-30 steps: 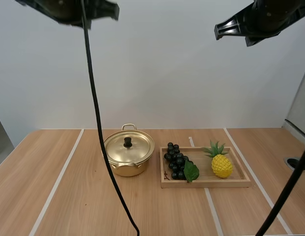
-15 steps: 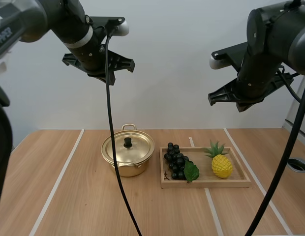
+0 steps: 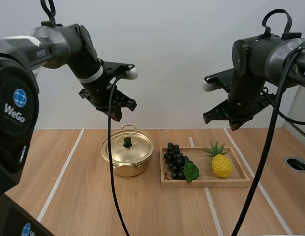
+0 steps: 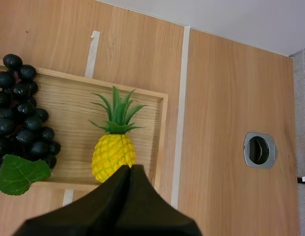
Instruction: Open the pot, put the pineapple inside, and close it
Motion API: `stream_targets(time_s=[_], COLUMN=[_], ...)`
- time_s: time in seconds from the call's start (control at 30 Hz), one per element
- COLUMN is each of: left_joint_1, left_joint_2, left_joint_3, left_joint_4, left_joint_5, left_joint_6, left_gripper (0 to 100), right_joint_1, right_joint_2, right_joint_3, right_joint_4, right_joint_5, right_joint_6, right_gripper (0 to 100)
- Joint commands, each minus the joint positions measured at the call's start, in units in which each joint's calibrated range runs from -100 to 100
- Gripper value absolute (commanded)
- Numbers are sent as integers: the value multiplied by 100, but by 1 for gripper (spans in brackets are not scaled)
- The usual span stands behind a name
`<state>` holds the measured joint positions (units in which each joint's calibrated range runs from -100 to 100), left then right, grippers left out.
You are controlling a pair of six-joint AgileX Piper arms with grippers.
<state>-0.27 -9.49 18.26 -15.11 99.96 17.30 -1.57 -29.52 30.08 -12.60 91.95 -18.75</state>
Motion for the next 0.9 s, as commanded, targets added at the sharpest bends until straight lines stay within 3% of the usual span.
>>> stream_targets(time_s=[0.0, 0.27, 0.53, 0.87], left_joint_1=[-12, -20, -26, -26], left_joint_2=[128, 579, 895, 1481], left_joint_3=[230, 390, 390, 334], left_joint_4=[-142, -314, -861, -870], left_joint_5=[-95, -200, -878, -1456], left_joint_6=[207, 584, 973, 1080], left_gripper=[18, 99, 100, 100], right_joint_1=[-28, -28, -28, -28], right_joint_2=[-19, -19, -19, -19], right_joint_3=[-8, -8, -8, -8], right_joint_4=[-64, -76, -53, 38], right_joint_5=[6, -111, -161, -162], right_joint_6=[-47, -107, -140, -253], right_gripper=[0, 0, 0, 0])
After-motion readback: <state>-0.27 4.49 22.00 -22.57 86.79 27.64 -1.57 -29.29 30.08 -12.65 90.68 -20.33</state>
